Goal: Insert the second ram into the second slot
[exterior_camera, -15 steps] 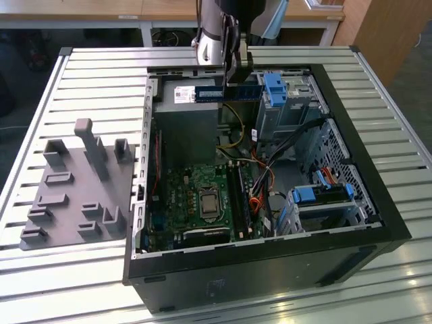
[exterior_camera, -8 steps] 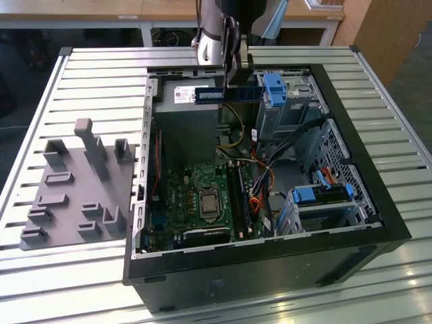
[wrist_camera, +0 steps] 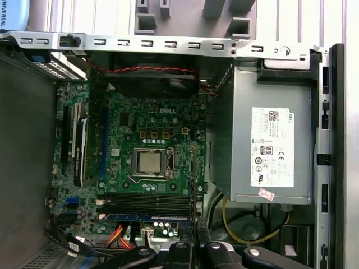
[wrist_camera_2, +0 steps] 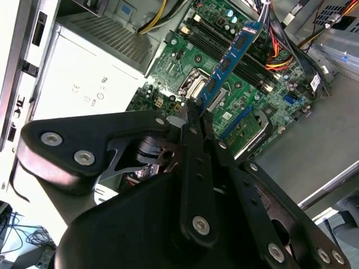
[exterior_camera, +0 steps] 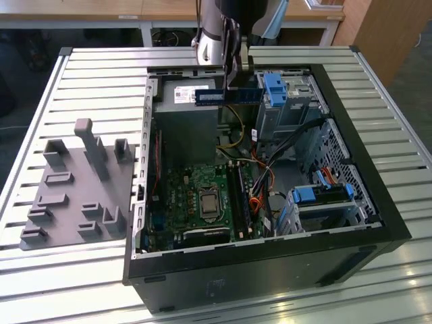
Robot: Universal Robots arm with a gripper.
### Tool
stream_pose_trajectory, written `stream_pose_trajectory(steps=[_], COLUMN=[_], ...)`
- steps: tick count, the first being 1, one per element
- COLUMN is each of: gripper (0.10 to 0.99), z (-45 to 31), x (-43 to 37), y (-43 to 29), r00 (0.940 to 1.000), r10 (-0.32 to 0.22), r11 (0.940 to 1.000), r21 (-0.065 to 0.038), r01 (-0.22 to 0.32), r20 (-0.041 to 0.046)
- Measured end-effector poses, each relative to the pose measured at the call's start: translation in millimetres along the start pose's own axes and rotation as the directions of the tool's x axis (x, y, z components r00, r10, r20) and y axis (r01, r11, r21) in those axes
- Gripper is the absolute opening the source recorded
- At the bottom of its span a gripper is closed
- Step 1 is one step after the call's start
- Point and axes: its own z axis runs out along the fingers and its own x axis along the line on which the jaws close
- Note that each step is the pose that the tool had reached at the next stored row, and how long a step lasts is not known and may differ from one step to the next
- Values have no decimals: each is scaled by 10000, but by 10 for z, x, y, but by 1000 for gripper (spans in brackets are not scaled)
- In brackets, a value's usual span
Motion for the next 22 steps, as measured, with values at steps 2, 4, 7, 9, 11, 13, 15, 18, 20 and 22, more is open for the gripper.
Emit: stream_pose_trajectory(steps=[2, 4, 7, 9, 11, 13, 15, 18, 20, 22], gripper=[141, 141, 141, 141, 141, 141, 141, 141, 141, 141], z=[0, 0, 0, -1, -1, -1, -1, -1, -1, -1], x=[8, 13, 21, 26, 30, 32, 34, 41, 46, 50], y=[0, 1, 1, 1, 1, 1, 1, 1, 1, 1], r00=[10000, 10000, 10000, 10000, 10000, 10000, 10000, 10000, 10000, 10000], r10=[0, 1, 0, 0, 0, 0, 0, 0, 0, 0], r11=[10000, 10000, 10000, 10000, 10000, 10000, 10000, 10000, 10000, 10000], r21=[0, 0, 0, -1, -1, -1, -1, -1, -1, -1], r01=[0, -1, 0, 0, 0, 0, 0, 0, 0, 0], r20=[0, 0, -2, -4, -5, -6, -7, -6, -7, -6])
